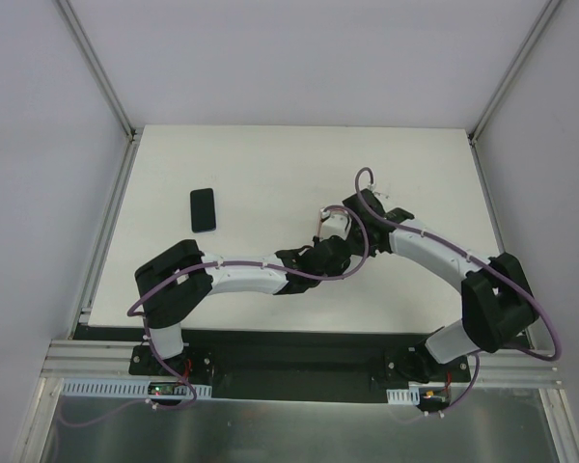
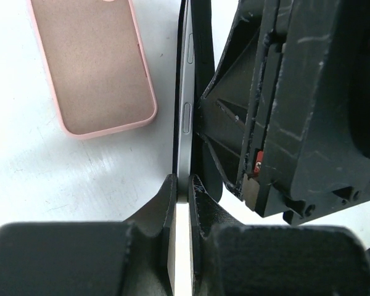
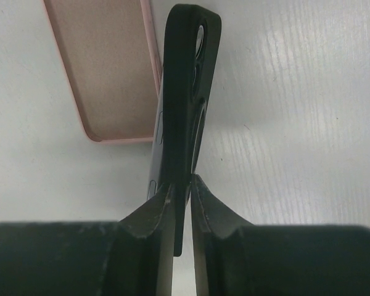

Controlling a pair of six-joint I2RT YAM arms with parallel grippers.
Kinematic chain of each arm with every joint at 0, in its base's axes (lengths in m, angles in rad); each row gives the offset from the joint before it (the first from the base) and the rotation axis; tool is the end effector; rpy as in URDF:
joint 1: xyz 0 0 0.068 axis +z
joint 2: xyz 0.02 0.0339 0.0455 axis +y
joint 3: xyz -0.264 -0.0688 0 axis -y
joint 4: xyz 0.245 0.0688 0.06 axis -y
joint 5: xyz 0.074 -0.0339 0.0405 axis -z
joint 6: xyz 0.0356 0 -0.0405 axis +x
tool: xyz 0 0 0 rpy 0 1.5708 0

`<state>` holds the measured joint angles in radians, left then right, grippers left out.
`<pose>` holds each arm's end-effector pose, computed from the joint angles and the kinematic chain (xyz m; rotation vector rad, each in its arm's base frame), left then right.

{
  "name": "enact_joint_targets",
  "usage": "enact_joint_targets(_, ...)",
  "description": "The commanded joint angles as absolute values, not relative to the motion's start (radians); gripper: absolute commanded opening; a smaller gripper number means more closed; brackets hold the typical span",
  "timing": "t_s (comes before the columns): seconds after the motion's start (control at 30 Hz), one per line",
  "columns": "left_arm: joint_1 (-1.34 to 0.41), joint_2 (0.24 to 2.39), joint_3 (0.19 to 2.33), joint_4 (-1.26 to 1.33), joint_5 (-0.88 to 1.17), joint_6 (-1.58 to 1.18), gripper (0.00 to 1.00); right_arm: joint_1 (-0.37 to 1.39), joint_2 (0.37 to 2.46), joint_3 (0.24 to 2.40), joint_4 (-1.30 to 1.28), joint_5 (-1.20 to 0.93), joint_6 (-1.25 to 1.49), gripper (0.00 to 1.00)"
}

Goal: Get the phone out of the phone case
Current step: Remove the phone case from the phone.

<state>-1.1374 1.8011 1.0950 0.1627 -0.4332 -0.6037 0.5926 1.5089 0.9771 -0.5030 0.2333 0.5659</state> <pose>0.1801 -0.3537 0.2022 0.3024 2.0953 -0.6085 0.2541 0.1611 0.2111 0.0483 2.5669 0.1341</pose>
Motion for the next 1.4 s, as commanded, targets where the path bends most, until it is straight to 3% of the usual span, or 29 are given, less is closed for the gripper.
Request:
enact_joint_targets(0.0, -1.129, 1.75, 1.085, 0.138, -0.519, -0.621, 0.0, 0.569, 1.649, 0.899, -0.707, 0.443, 0.52, 0.15)
enact_joint_targets(0.23, -1.121, 1.726, 1.063, 0.138, -0.528, -0.646, 0.0, 0.568, 1.663, 0.911, -0.735, 0.476, 0.497, 0.01)
enact_joint_targets(0.97, -0.896, 1.667, 0.939, 0.14, -0.469, -0.724, 0.0, 0.581, 1.499, 0.752, -0.772, 0.489, 0.474, 0.02)
enact_joint_targets(1.37, -0.844, 1.631, 0.907, 0.156, -0.457, -0.715, 0.0, 0.629, 1.301, 0.726, -0.792, 0.491, 0.443, 0.01)
